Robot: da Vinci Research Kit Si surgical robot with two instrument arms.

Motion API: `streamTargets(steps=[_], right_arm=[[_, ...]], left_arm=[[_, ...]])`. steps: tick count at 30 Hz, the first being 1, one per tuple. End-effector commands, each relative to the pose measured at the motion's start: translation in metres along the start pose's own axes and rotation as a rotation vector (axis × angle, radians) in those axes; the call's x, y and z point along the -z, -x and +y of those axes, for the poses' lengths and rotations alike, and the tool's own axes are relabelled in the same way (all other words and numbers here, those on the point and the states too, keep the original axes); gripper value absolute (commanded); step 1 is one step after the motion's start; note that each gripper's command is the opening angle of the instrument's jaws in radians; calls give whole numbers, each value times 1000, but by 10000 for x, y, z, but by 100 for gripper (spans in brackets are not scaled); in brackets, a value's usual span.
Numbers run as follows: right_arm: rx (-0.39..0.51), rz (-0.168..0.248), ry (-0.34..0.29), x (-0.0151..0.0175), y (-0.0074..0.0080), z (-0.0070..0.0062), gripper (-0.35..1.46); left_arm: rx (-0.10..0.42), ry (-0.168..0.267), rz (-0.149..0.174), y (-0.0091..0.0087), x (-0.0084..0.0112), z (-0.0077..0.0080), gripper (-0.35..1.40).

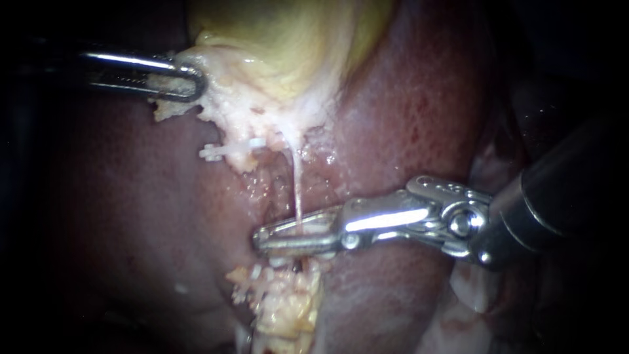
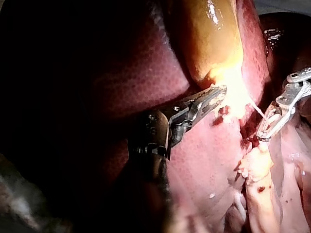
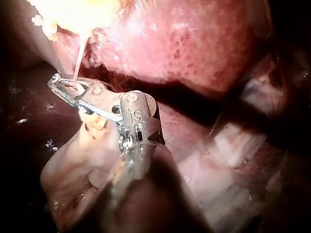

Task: Clipping second clip right tube

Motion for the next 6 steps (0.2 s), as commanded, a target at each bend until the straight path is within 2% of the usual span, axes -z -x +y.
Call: streamTargets(steps=[1,6], right_arm=[[-1,1,0,0,1,1,-35],[-6,0,0,0,1,2,-35]], left_arm=[[0,0,0,0,0,0,-35],[0,0,0,0,0,0,-35]])
